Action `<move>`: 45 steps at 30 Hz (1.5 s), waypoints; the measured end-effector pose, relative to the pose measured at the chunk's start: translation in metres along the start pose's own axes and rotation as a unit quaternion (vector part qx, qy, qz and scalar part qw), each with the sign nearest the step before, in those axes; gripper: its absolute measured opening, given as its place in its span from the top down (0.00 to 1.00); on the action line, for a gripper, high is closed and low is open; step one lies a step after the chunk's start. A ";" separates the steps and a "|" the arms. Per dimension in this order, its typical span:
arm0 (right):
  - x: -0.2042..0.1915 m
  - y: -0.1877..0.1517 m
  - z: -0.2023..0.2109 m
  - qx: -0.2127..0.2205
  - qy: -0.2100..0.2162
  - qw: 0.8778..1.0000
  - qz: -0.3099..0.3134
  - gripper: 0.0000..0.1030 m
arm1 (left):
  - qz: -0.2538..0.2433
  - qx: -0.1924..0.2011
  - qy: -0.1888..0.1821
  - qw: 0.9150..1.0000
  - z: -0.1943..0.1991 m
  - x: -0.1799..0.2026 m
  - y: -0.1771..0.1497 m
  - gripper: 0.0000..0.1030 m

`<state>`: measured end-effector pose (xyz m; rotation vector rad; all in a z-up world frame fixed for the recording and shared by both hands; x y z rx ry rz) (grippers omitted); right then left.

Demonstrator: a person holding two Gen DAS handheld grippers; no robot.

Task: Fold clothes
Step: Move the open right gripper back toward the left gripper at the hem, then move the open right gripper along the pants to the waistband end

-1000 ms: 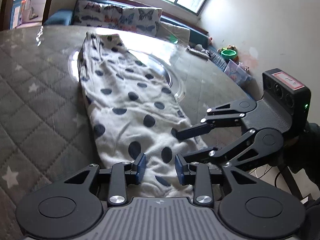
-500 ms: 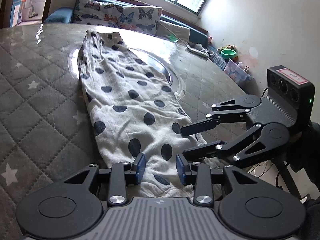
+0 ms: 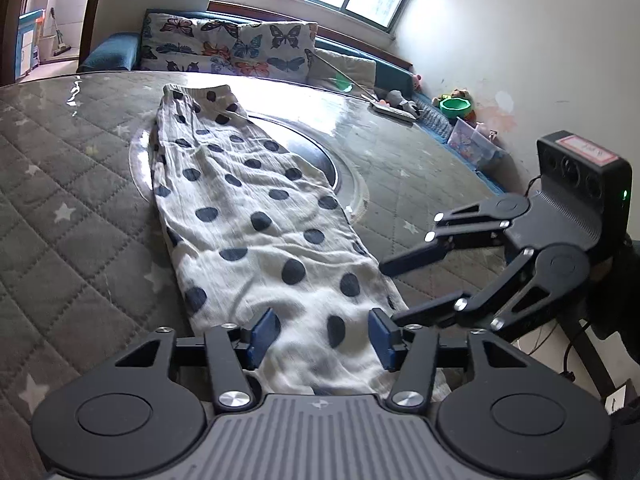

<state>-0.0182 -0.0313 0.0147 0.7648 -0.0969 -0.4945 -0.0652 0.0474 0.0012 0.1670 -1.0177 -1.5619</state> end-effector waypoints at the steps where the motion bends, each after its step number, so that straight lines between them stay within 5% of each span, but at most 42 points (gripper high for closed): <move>1: 0.005 0.003 0.002 0.004 -0.003 1.000 -0.006 0.44 | 0.000 0.000 0.001 1.000 -0.001 0.000 0.003 0.44; 13: 0.090 0.069 -0.011 0.045 -0.050 0.995 -0.067 0.42 | -0.006 -0.003 0.005 1.000 -0.022 -0.003 0.035 0.34; 26: 0.217 0.153 -0.098 0.063 -0.096 0.985 -0.129 0.40 | 0.024 -0.012 0.000 1.000 -0.047 -0.024 0.049 0.31; 45: 0.282 0.182 -0.187 0.070 -0.097 0.978 -0.171 0.40 | 0.052 -0.029 -0.012 0.998 -0.059 -0.040 0.046 0.27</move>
Point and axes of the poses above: each gripper's, at about its wrist camera, not at the fingertips, and z roughly against the way its jaws point, x to its right, y to its top, the point moved 5 cm from there along -z, roughly the way its jaws point, and after that the axes turned 7 degrees about -y, right-handed, at the moved point
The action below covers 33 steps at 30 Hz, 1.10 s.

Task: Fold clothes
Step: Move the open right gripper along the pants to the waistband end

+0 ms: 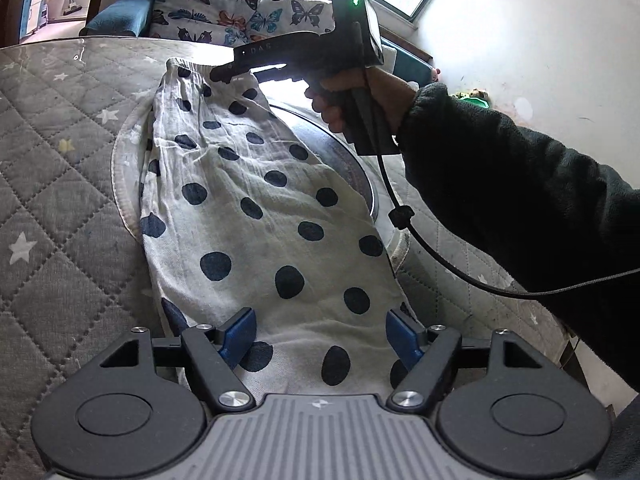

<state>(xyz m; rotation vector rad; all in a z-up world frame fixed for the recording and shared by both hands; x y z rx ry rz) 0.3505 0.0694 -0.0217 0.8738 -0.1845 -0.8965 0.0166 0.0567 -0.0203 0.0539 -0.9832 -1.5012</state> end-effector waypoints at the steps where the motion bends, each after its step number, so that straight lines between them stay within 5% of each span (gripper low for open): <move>1: 0.000 0.000 -0.001 0.001 0.000 1.000 0.001 0.40 | 0.001 0.000 0.000 1.000 0.000 0.000 0.000 0.27; 3: -0.001 0.000 -0.002 0.002 -0.002 1.000 0.009 0.45 | 0.001 0.001 -0.001 1.000 0.000 0.000 0.001 0.26; 8: -0.004 0.000 0.001 0.004 -0.002 1.000 0.022 0.73 | 0.001 0.001 0.000 1.000 0.000 0.000 0.002 0.25; 11: -0.010 0.000 0.007 0.014 -0.006 0.999 0.039 0.78 | 0.001 0.001 -0.001 1.000 -0.001 0.000 0.002 0.24; 24: -0.083 -0.038 0.047 0.060 -0.047 0.963 0.257 0.79 | -0.004 0.001 -0.003 1.000 -0.004 0.001 0.004 0.20; 28: -0.094 -0.048 0.048 0.057 -0.047 0.955 0.288 0.78 | -0.004 0.001 -0.003 1.000 -0.004 0.002 0.003 0.19; 33: -0.090 -0.041 0.044 0.055 -0.043 0.963 0.261 0.72 | -0.004 0.000 -0.004 1.000 -0.004 0.002 0.004 0.18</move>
Point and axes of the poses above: each gripper's, at about its wrist camera, not at the fingertips, and z roughly against the way its jaws point, x to its right, y to its top, the point moved 5 cm from there along -z, roughly the way its jaws point, and after that the axes turned 7 degrees about -y, right-handed, at the moved point
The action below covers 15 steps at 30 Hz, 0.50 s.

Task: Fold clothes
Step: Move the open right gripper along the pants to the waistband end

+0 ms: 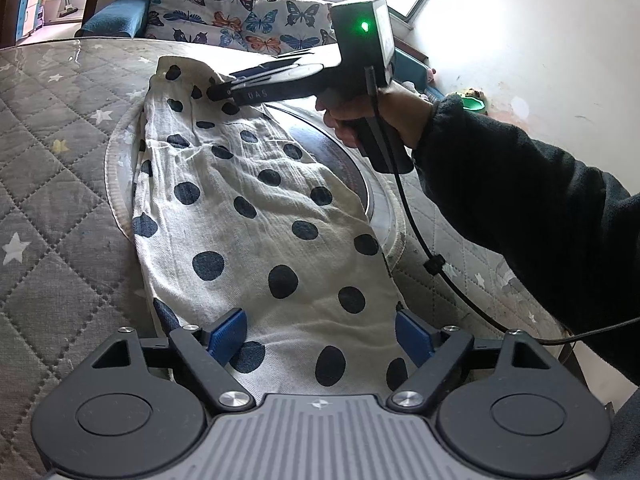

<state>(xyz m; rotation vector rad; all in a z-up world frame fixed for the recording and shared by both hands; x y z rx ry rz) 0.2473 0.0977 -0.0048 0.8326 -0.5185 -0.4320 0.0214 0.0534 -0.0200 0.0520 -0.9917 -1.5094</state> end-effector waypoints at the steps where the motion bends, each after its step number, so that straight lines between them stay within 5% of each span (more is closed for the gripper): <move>1: 0.003 0.001 -0.002 -0.002 0.002 1.000 -0.009 0.71 | 0.000 0.000 0.000 1.000 0.000 0.000 0.000 0.17; 12: 0.062 0.003 -0.030 -0.035 0.057 0.984 -0.168 0.60 | 0.007 -0.001 0.000 1.000 0.002 0.001 0.000 0.17; 15: 0.073 -0.002 -0.034 -0.040 0.066 0.976 -0.204 0.72 | 0.009 0.001 -0.001 1.000 0.008 0.004 -0.001 0.17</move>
Point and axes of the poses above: each gripper's, at about its wrist camera, not at the fingertips, and z roughly against the way its jaws point, x to its right, y to its top, the point moved 5 cm from there along -z, roughly the way its jaws point, and after that the axes turned 7 degrees about -y, right-handed, at the moved point
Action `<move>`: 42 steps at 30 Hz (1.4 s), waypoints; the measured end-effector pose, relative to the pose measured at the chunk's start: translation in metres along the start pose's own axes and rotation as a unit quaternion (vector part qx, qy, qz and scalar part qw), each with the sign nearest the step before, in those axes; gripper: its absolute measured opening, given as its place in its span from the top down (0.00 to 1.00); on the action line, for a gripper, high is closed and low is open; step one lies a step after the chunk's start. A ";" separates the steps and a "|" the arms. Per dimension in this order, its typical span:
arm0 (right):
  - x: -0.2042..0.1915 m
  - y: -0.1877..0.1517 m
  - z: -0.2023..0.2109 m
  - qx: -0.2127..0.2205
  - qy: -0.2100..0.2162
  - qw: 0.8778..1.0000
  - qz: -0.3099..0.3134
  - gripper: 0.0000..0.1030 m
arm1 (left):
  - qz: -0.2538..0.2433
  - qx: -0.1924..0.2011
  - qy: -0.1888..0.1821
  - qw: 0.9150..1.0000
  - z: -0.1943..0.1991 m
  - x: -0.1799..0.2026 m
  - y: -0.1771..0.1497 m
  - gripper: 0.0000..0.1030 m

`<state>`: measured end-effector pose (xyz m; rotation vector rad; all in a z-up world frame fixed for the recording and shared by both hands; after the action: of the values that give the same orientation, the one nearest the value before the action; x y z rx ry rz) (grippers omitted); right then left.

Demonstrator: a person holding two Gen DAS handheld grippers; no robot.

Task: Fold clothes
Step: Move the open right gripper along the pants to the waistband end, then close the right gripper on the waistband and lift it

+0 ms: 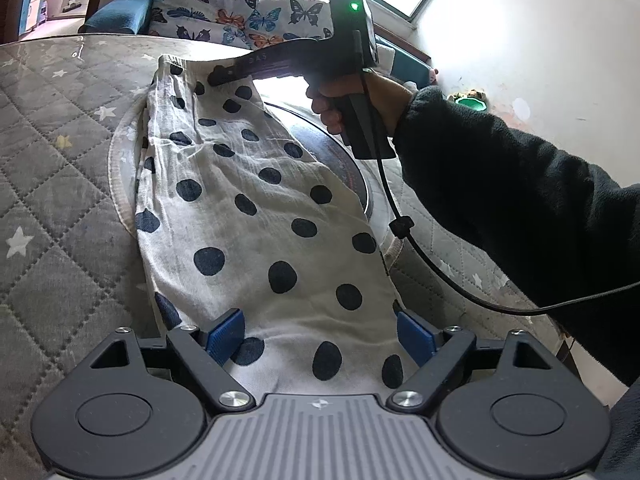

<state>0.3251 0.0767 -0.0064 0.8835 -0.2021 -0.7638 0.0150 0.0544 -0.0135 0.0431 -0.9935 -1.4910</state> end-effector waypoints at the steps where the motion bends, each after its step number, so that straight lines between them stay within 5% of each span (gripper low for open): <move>1: 0.002 -0.001 0.000 0.001 0.004 1.000 -0.009 0.81 | 0.000 0.001 -0.001 1.000 0.002 0.001 0.000 0.17; 20: -0.064 -0.016 0.120 0.058 0.073 0.995 0.033 0.87 | -0.005 0.017 0.018 1.000 0.059 0.018 -0.046 0.15; 37: -0.158 -0.136 0.244 0.009 0.194 0.980 0.033 0.87 | 0.005 0.031 0.041 0.999 0.093 0.023 -0.087 0.17; 42: -0.160 -0.150 0.253 0.000 0.204 0.979 0.005 0.87 | 0.007 0.038 0.045 0.998 0.101 0.022 -0.090 0.27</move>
<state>0.0158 -0.0318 0.0632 1.0181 0.1570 -0.5568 -0.1185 0.0766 0.0075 0.1559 -0.9753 -1.4255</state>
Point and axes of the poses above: each gripper's, at about its wrist camera, not at the fingertips, and z roughly against the way its jaws point, x to its right, y to its top, the point moved 5 cm from there along -z, roughly the way its jaws point, and after that the axes turned 7 degrees about -y, right-handed, at the moved point
